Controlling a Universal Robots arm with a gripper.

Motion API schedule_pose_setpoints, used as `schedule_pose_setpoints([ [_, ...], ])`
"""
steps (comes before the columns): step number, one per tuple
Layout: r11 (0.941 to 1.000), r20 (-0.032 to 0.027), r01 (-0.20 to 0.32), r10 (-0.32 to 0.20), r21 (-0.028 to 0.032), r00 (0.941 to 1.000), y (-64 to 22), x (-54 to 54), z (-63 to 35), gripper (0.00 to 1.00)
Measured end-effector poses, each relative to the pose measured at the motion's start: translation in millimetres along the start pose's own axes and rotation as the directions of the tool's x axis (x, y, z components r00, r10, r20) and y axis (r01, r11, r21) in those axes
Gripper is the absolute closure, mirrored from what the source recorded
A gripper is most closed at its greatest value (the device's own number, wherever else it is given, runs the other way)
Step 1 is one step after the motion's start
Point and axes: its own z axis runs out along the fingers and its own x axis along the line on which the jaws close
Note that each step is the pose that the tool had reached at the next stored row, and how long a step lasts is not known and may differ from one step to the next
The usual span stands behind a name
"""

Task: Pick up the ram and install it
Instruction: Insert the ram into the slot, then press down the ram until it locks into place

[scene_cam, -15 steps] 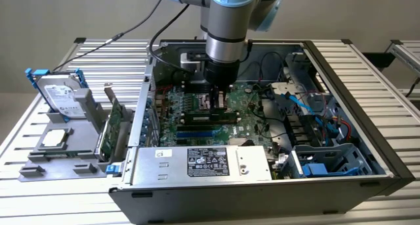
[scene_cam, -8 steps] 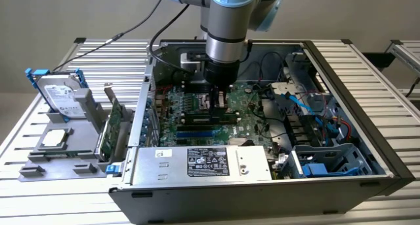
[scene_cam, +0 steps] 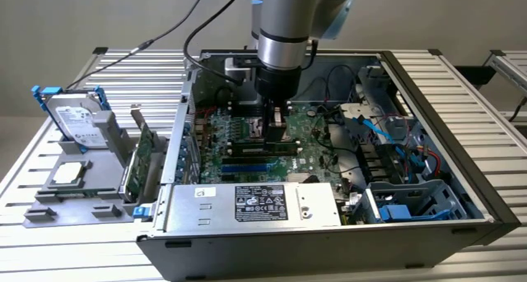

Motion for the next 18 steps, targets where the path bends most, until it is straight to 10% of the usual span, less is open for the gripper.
schedule_pose_setpoints([
  [18, 1.0000, 0.0000, 0.000, 0.000, -0.0030, 1.0000, 0.7, 1.1, -8.5, 0.89],
])
